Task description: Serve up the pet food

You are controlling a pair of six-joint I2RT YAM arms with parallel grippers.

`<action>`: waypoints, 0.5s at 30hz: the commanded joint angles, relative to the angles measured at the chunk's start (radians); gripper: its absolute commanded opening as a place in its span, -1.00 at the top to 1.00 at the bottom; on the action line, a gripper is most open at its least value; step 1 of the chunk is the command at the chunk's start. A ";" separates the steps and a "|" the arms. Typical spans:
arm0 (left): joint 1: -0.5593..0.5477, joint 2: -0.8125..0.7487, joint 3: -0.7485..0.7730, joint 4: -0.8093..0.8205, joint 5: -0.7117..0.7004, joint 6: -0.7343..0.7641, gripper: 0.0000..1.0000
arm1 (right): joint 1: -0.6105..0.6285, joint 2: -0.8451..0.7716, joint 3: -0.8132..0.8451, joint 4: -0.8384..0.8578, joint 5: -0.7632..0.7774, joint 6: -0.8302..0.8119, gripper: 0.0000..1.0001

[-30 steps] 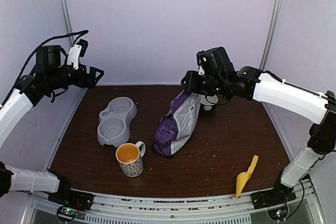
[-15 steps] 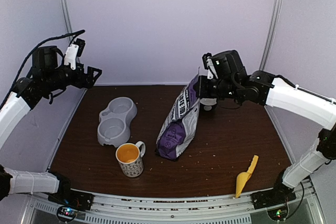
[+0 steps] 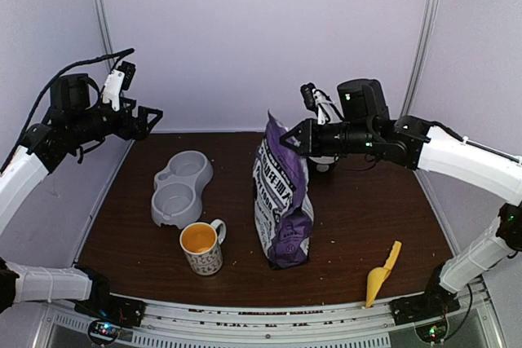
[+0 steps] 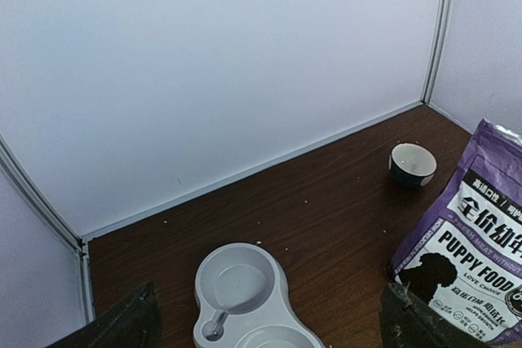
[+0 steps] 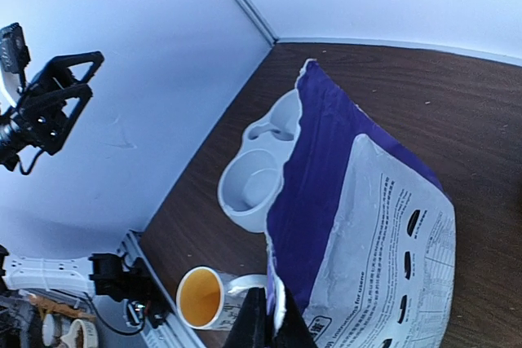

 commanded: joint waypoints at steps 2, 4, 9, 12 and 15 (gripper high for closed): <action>0.001 -0.021 -0.016 0.088 0.082 0.007 -0.91 | 0.050 0.027 -0.020 0.294 -0.158 0.147 1.00; 0.001 -0.018 -0.017 0.090 0.112 0.007 -0.91 | 0.069 0.043 -0.022 0.283 -0.129 0.157 1.00; -0.076 -0.060 -0.051 0.141 0.167 0.029 -0.90 | 0.087 0.064 -0.053 0.338 -0.121 0.205 1.00; -0.149 -0.092 -0.062 0.166 0.139 0.007 -0.89 | 0.098 0.082 -0.053 0.357 -0.119 0.220 1.00; -0.254 -0.123 -0.085 0.206 0.043 -0.018 -0.89 | 0.110 0.099 -0.050 0.333 -0.067 0.220 1.00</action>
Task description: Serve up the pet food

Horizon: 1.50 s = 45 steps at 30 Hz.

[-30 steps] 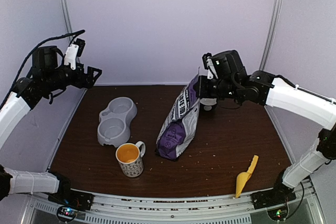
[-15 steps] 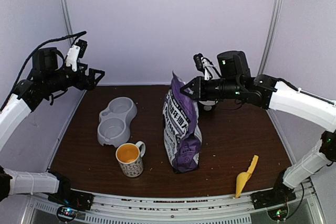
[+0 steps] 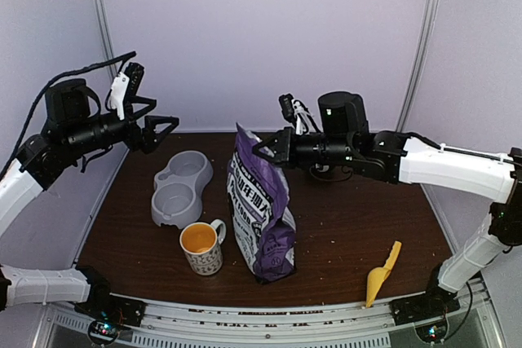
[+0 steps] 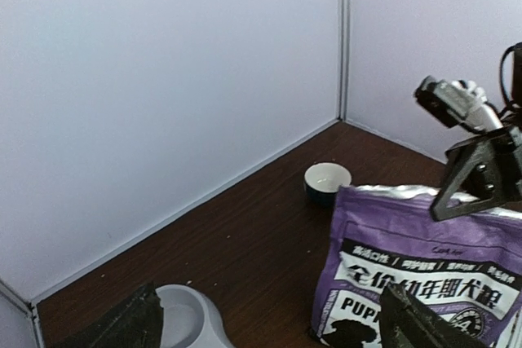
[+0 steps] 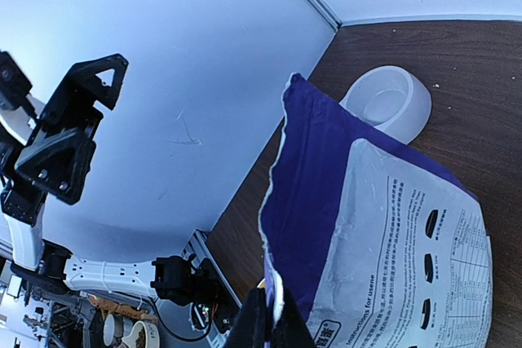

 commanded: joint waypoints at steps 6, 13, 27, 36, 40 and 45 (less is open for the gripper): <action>-0.241 -0.016 -0.134 0.313 -0.128 -0.146 -0.88 | 0.024 0.026 -0.004 0.061 0.104 0.012 1.00; -0.376 0.148 -0.123 0.413 -0.132 -0.210 -0.86 | 0.024 0.019 0.007 0.021 0.177 -0.030 0.49; -0.402 0.194 -0.116 0.454 -0.196 -0.269 -0.86 | 0.021 -0.104 0.048 -0.191 0.408 -0.243 -0.68; -0.402 0.200 -0.110 0.448 -0.204 -0.290 -0.88 | 0.008 -0.191 0.017 -0.230 0.461 -0.266 -0.87; -0.402 0.202 -0.102 0.430 -0.226 -0.307 -0.91 | -0.001 -0.239 -0.009 -0.231 0.437 -0.276 -0.90; -0.402 0.220 -0.087 0.412 -0.252 -0.334 -0.92 | -0.001 -0.249 0.041 -0.341 0.404 -0.293 -0.85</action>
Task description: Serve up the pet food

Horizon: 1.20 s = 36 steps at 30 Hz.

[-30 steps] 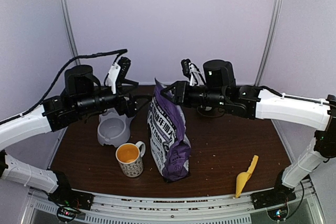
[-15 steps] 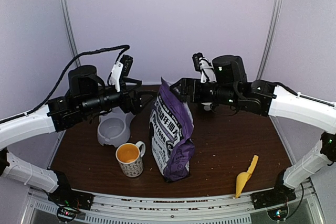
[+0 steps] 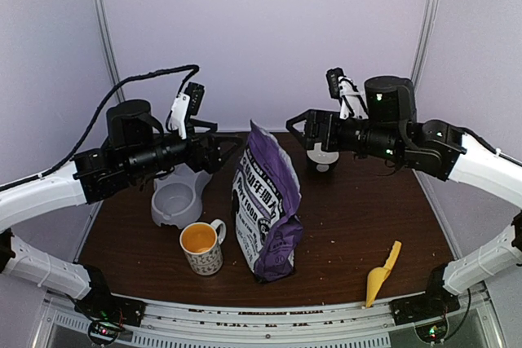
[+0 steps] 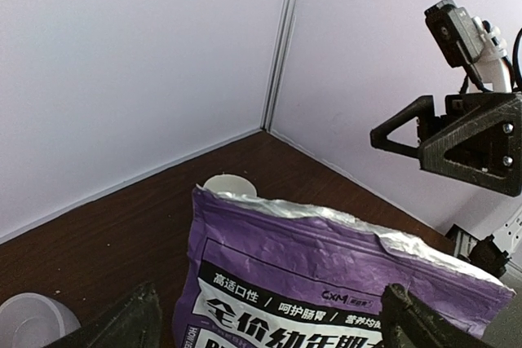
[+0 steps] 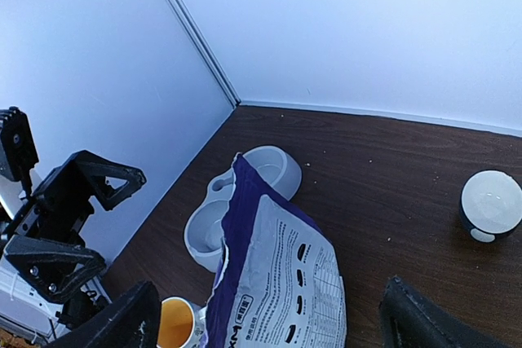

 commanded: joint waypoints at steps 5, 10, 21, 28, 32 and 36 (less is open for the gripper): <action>-0.003 0.028 0.035 0.036 0.000 -0.052 -0.92 | -0.005 -0.004 0.057 -0.157 -0.134 -0.058 -0.59; -0.003 0.028 0.022 0.051 0.029 -0.050 -0.91 | -0.004 0.025 0.082 -0.178 -0.206 -0.051 -0.24; -0.003 0.030 0.025 0.037 0.008 -0.026 -0.92 | -0.002 0.069 0.108 -0.205 -0.263 -0.051 0.05; -0.003 0.038 0.030 0.029 0.014 -0.014 -0.92 | -0.001 0.083 0.102 -0.205 -0.237 -0.041 0.30; -0.003 0.037 0.026 0.027 0.010 -0.020 -0.92 | 0.000 0.080 0.093 -0.198 -0.219 -0.028 0.42; -0.003 0.037 0.025 0.026 0.008 -0.022 -0.92 | -0.001 0.083 0.088 -0.190 -0.208 -0.005 0.53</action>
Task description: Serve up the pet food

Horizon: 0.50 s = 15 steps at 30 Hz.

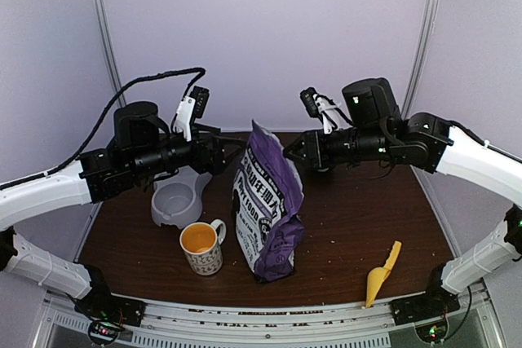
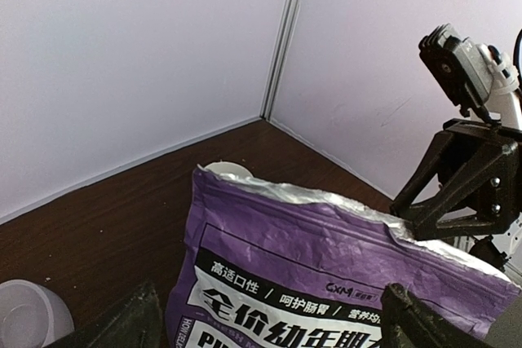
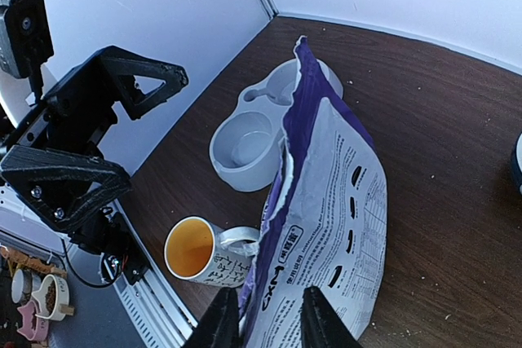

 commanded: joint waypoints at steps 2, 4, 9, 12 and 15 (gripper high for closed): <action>-0.003 0.004 0.022 0.029 0.001 0.006 -0.92 | -0.002 0.003 0.003 0.010 0.040 0.036 0.58; -0.003 0.003 0.022 0.030 0.002 0.006 -0.92 | -0.002 0.007 0.002 0.012 0.041 0.046 0.64; -0.003 0.000 0.022 0.029 0.007 0.003 -0.92 | -0.001 0.021 -0.008 0.040 -0.008 0.063 0.73; -0.003 -0.006 0.020 0.029 0.007 -0.003 -0.92 | -0.001 0.028 -0.013 0.050 -0.025 0.073 0.78; -0.003 -0.014 0.008 0.036 0.008 -0.011 -0.91 | -0.001 0.033 -0.021 0.059 -0.042 0.081 0.84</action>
